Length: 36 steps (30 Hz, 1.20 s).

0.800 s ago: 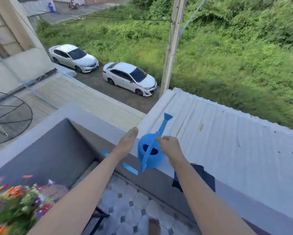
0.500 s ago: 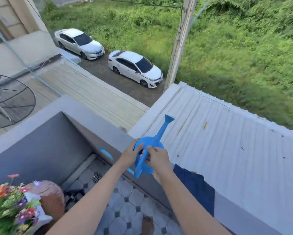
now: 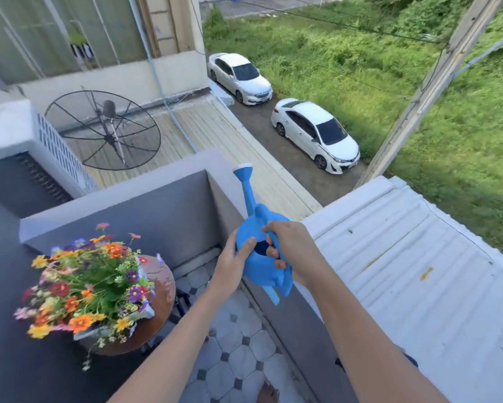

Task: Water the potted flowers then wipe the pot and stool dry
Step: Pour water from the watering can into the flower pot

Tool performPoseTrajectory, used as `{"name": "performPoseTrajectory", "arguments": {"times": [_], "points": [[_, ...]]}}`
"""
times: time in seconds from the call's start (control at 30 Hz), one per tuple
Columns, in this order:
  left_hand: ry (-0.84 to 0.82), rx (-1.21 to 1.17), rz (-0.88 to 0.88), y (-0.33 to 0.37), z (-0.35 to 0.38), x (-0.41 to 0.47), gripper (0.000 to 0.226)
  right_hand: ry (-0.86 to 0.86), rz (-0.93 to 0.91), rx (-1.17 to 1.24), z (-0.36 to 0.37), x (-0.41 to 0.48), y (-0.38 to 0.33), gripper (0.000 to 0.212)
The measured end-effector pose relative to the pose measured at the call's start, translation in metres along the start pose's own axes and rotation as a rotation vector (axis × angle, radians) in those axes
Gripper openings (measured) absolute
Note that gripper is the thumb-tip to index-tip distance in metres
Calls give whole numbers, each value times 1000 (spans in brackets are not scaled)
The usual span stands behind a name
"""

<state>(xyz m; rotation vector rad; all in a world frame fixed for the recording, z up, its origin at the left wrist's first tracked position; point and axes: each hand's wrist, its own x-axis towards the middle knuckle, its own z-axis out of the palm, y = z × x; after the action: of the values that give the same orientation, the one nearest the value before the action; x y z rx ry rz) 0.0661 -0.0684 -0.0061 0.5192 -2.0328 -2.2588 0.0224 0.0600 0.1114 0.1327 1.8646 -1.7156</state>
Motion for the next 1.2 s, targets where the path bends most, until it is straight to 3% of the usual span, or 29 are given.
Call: {"name": "performPoseTrajectory", "arguments": {"times": [0.13,0.27,0.57,0.83,1.2], "points": [[178,-71,60,28,-46,-29,47,-108,-146,-262,53,-11,-25,39],[234,-106,81,43,-94,-64,42,-209,-261,-457,101,-29,-46,29],[246,-165,92,45,-151,-147,42,-360,-375,-824,180,-74,-45,38],[286,-220,-18,32,-163,-181,33,-398,-347,-1019,218,-89,-36,35],[315,-292,-36,40,-175,-192,24,-402,-365,-1107,248,-97,-43,35]]}}
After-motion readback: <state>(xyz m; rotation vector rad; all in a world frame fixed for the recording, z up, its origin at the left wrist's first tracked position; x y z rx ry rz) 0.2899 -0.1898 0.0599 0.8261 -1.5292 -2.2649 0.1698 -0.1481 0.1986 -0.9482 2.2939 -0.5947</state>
